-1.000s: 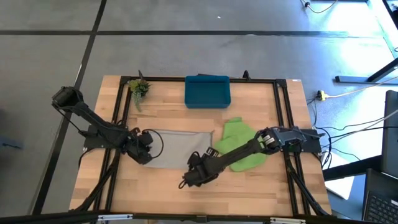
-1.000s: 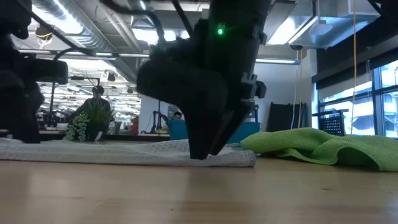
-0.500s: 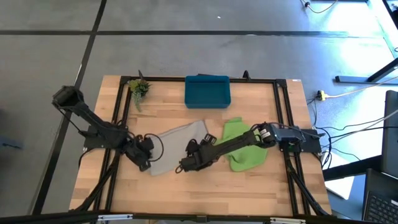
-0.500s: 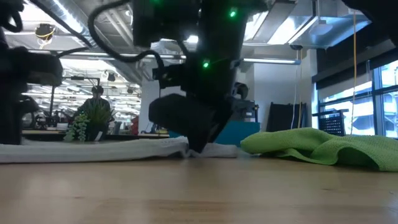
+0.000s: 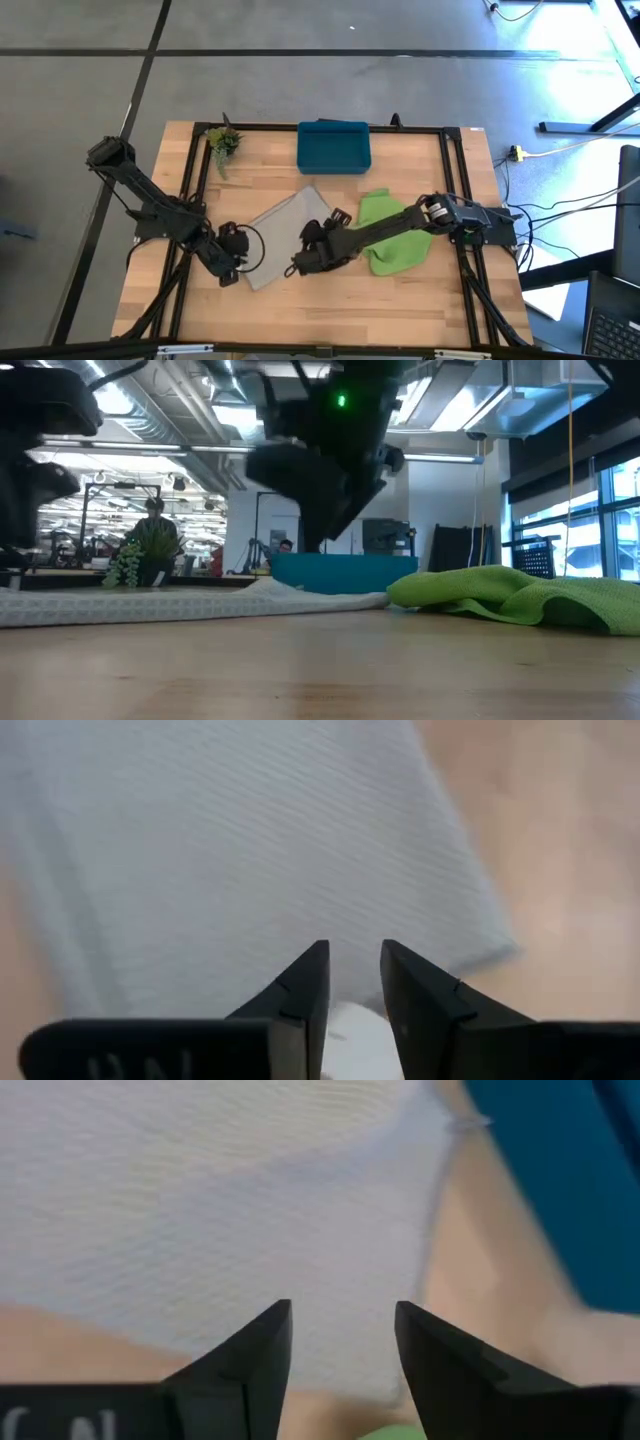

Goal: Roll microfiber towels into tight, uniform cylinder then place into a basket
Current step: Roll the gray microfiber cloth

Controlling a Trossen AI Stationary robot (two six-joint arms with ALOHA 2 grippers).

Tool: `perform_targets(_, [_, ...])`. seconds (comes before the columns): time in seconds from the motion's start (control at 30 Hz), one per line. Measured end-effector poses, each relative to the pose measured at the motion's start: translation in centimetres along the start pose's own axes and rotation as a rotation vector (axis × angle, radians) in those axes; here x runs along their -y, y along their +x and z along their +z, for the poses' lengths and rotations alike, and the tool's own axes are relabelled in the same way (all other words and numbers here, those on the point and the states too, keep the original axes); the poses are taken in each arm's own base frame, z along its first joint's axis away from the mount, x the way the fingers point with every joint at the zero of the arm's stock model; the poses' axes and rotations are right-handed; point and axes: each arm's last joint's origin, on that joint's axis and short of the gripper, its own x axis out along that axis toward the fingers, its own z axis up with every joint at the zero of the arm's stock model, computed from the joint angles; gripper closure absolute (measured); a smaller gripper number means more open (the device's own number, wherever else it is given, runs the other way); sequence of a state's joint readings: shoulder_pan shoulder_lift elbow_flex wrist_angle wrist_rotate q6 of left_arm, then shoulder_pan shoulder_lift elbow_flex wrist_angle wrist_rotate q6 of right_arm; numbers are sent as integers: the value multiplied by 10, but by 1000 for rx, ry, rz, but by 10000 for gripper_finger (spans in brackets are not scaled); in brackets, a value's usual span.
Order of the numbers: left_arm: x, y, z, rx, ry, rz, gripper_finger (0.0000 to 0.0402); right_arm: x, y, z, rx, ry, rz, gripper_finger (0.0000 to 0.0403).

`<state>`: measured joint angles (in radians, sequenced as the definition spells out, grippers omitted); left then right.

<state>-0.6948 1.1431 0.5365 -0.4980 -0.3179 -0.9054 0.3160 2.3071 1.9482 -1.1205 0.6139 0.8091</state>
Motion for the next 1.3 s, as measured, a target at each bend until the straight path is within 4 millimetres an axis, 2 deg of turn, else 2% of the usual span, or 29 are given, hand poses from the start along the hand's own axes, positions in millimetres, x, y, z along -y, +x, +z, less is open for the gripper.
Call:
perform_targets(0.17, [-12,3,-5,61,-25,148,315,-23,-15,-5,16,90,192,222])
perform_targets(0.27, [-22,10,-13,60,-69,199,315,-36,-10,-12,51,72,238,222])
perform_targets(0.37, [-30,15,-23,48,-116,231,315,-38,0,-18,52,69,239,222])
perform_targets(0.6, [-42,24,-39,41,-160,252,315,-22,39,-29,-21,93,167,222])
perform_targets(0.73, [-43,26,-41,36,-170,243,315,-12,50,-24,-43,132,165,222])
perform_targets(1.13, [-18,23,-46,-2,-163,-14,315,13,76,1,-24,87,142,222])
perform_targets(1.3, [-13,21,-48,-8,-91,-41,315,20,68,3,-19,77,128,222])
